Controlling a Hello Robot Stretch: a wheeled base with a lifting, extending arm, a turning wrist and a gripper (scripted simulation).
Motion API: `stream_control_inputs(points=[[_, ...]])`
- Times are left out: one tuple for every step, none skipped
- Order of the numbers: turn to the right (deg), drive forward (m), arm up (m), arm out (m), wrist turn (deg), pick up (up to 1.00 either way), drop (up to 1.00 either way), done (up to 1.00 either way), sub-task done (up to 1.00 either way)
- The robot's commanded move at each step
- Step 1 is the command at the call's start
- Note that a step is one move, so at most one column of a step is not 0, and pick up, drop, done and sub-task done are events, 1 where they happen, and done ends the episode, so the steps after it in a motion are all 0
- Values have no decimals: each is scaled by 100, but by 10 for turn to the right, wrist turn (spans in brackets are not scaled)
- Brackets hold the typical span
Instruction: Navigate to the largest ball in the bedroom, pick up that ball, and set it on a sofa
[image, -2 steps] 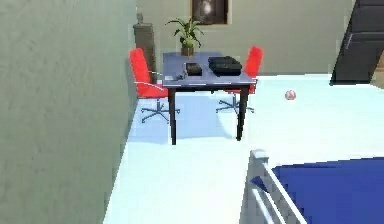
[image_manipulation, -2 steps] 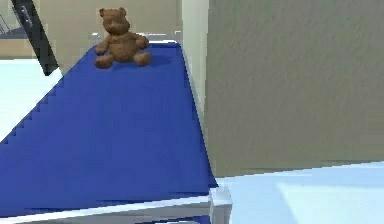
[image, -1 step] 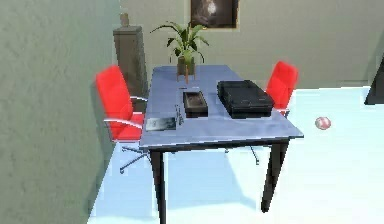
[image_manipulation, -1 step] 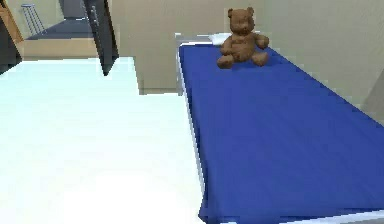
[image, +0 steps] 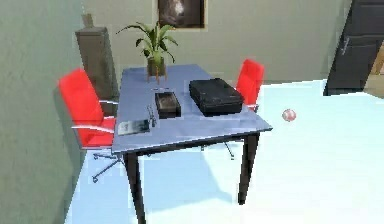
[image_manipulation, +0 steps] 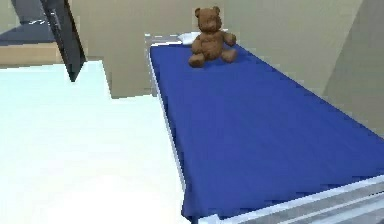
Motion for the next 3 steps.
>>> stream_control_inputs(points=[[0,15,0,0,0,0,0,0,0],[450,0,0,0,0,0,0,0,0],[90,0,0,0,0,0,0,0,0]])
